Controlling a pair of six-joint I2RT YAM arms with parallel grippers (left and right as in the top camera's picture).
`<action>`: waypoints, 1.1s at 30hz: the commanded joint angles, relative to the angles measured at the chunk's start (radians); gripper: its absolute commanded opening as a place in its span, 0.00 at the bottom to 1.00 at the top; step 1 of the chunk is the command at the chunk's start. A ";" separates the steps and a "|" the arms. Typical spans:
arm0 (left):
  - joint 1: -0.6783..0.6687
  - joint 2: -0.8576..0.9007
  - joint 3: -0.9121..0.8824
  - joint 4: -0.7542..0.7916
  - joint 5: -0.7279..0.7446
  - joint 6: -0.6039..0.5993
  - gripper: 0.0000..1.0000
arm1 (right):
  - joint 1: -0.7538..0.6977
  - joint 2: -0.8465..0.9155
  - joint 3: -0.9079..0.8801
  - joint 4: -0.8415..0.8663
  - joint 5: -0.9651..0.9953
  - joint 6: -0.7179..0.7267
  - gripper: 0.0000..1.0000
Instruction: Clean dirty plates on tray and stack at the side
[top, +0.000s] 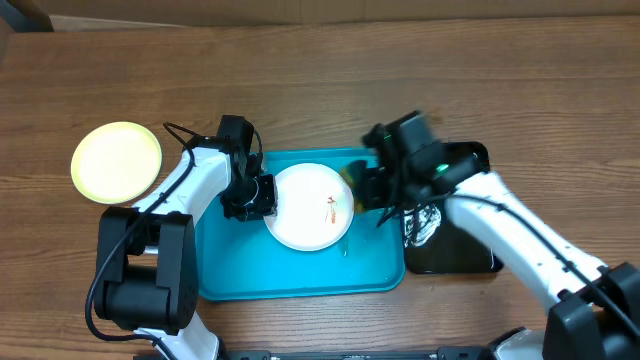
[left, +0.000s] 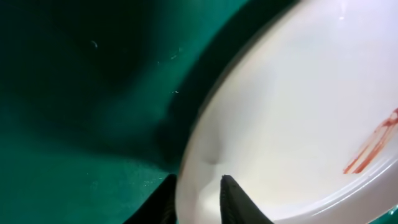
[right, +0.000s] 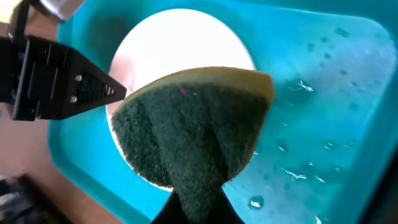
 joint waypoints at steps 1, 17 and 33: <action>-0.006 0.015 -0.003 0.000 0.003 -0.003 0.21 | 0.106 0.002 0.009 0.039 0.284 0.108 0.04; -0.008 0.015 -0.003 -0.010 0.006 -0.002 0.33 | 0.255 0.201 0.008 0.159 0.560 0.250 0.04; -0.008 0.015 -0.003 -0.010 0.006 -0.002 0.34 | 0.254 0.204 0.008 0.129 0.529 0.254 0.65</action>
